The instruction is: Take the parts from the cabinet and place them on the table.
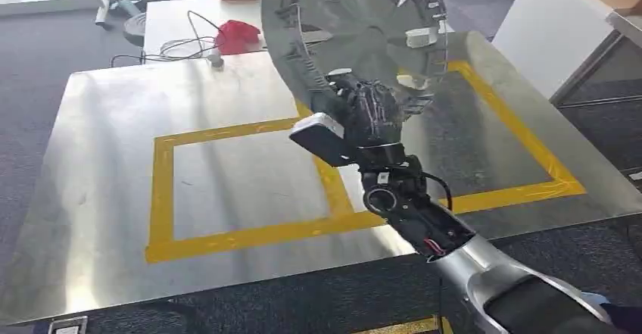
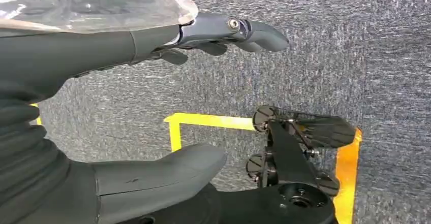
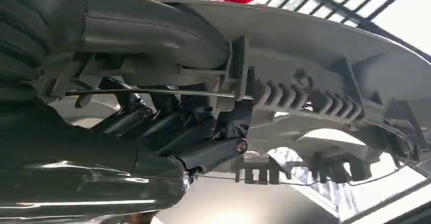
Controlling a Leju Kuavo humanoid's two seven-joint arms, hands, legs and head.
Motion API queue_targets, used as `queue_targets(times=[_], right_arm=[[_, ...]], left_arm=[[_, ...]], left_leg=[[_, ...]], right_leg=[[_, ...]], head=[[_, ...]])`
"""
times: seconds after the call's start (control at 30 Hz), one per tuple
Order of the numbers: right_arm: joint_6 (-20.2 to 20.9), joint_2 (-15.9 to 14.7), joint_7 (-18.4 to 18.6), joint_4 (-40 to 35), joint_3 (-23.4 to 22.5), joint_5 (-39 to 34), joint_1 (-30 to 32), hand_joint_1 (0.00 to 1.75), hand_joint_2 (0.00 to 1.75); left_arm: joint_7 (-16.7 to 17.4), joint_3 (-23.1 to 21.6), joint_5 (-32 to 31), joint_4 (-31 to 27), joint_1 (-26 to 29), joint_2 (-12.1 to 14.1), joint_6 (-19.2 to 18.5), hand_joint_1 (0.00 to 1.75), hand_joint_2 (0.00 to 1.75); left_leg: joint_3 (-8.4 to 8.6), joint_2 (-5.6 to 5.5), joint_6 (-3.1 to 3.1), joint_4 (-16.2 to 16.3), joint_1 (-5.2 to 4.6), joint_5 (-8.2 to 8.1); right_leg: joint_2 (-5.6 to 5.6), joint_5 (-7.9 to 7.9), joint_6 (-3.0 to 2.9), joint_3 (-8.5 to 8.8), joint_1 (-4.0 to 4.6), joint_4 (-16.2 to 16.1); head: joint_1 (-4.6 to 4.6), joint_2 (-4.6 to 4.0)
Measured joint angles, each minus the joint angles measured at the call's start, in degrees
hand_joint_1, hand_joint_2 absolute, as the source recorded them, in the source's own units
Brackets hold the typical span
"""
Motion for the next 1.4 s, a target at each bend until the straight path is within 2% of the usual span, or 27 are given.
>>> queue_targets(times=[0.07,0.17,0.37,0.47,0.67,0.77,0.9,1.23,1.4], right_arm=[[1.14,-0.26,2.98,0.72,0.05,4.64,-1.01,1.75,1.75],[3.39,-0.46,3.85,2.17,0.05,6.48,-2.27,1.75,1.75],[13.10,-0.57,9.30,9.03,1.31,14.66,-6.92,1.75,1.75],[15.81,-0.20,11.29,14.52,2.32,17.48,-9.69,1.75,1.75],[17.35,0.00,11.63,24.56,3.17,17.26,-12.48,1.75,1.75],[18.54,0.00,13.58,29.24,3.37,16.19,-13.18,1.75,1.75],[18.10,-0.18,15.00,34.76,3.35,14.74,-13.27,1.75,1.75],[17.88,-1.20,18.30,41.90,2.65,12.62,-13.66,1.75,1.75],[17.88,-1.53,18.28,44.07,2.62,11.68,-13.78,1.75,1.75]], left_arm=[[0.00,0.00,0.15,0.00,-0.01,0.00,-0.07,0.00,1.75],[0.00,-0.02,0.15,0.00,-0.04,0.00,-0.09,0.00,1.75],[0.33,-0.31,0.15,0.00,-0.32,0.00,-0.37,0.00,1.75],[0.50,-0.55,0.11,0.00,-0.52,-0.04,-0.37,0.00,1.75],[0.85,-1.14,0.09,0.00,-0.82,-0.15,-0.39,0.00,1.75],[0.90,-1.35,0.20,0.00,-0.93,-0.15,-0.42,0.00,1.75],[0.92,-1.38,0.50,0.00,-0.88,-0.15,-0.46,0.00,1.75],[0.92,-1.40,1.20,0.00,-0.73,-0.15,-0.37,0.00,1.75],[0.92,-1.40,1.36,0.00,-0.74,-0.15,-0.37,0.00,1.75]], left_leg=[[0.00,0.00,0.00,-0.01,0.00,0.00],[0.01,0.00,0.00,-0.01,0.00,0.01],[-0.01,-0.05,0.05,-0.02,0.00,0.04],[-0.01,-0.11,0.06,-0.02,0.00,0.08],[-0.01,-0.22,0.05,-0.02,-0.01,0.08],[-0.01,-0.21,0.05,-0.02,-0.02,0.08],[0.00,-0.21,0.05,-0.02,-0.03,0.08],[0.04,-0.19,0.05,-0.04,-0.03,0.08],[0.07,-0.18,0.05,-0.07,-0.03,0.08]], right_leg=[[0.00,0.00,0.00,0.00,0.00,0.00],[0.00,0.00,0.00,0.01,0.00,0.00],[-0.07,0.00,0.00,0.05,0.00,0.00],[-0.14,0.00,0.00,0.07,0.00,0.00],[-0.19,0.00,0.00,0.09,0.00,0.00],[-0.21,0.00,0.00,0.08,0.00,0.00],[-0.17,0.00,0.00,0.06,-0.01,-0.01],[-0.13,0.00,0.00,0.04,-0.16,0.00],[-0.12,0.00,0.00,0.05,-0.16,0.00]], head=[[0.00,0.00],[0.00,0.00],[0.00,0.00],[0.00,0.00],[0.00,0.00],[0.00,0.00],[0.00,0.00],[0.00,0.00],[0.00,0.00]])
